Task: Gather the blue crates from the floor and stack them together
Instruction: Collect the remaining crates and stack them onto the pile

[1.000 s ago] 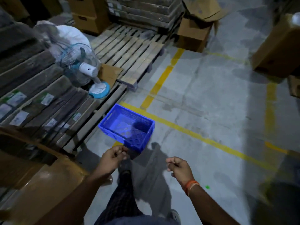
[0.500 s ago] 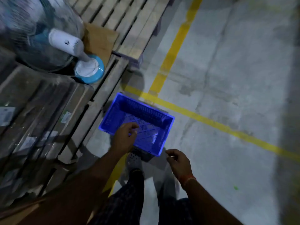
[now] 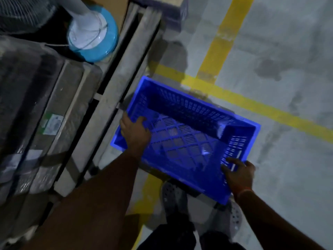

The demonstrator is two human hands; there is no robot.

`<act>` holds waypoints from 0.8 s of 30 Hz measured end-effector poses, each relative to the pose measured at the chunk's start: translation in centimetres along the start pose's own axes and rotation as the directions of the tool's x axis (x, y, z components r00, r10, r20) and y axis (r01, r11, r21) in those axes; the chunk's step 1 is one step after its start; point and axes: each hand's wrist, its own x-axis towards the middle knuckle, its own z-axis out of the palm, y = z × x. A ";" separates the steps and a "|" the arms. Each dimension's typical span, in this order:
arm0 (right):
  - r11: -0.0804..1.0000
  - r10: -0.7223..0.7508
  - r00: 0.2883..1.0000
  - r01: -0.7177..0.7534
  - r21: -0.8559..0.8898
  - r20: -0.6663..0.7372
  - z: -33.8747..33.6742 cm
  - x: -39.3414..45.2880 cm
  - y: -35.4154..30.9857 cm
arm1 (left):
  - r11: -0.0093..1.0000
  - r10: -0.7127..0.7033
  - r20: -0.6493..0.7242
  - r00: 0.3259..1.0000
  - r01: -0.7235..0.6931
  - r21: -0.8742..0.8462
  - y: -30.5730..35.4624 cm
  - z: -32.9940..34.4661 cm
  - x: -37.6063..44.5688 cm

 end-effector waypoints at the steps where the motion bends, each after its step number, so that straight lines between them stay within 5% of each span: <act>1: 0.999 0.014 1.000 -0.014 0.032 0.000 0.6 0.4 -0.1 | 1.000 -0.006 0.007 1.000 0.006 0.027 -0.2 0.5 1.2; 5: 0.984 0.062 0.996 -0.052 0.171 -0.056 1.3 1.6 -0.9 | 0.979 -0.067 0.077 0.995 0.051 0.197 -0.6 0.2 5.7; 8: 0.985 0.003 0.999 0.005 0.173 -0.045 0.1 1.5 -0.9 | 0.955 0.034 0.233 0.972 -0.100 0.278 -2.0 -1.6 8.2; 10: 0.986 0.012 0.998 -0.003 0.164 -0.056 -1.9 0.4 -0.9 | 0.955 0.116 0.311 0.943 -0.192 0.224 -3.0 -2.9 7.3; 16: 0.986 -0.003 0.999 0.011 0.167 -0.048 -12.9 -6.8 0.5 | 0.942 0.335 0.146 0.931 -0.336 -0.016 -3.2 -8.9 -2.4; 24: 0.980 0.057 0.989 -0.029 0.196 -0.138 -31.5 -20.2 2.0 | 0.913 0.388 0.193 0.901 -0.348 -0.213 4.1 -22.2 -16.2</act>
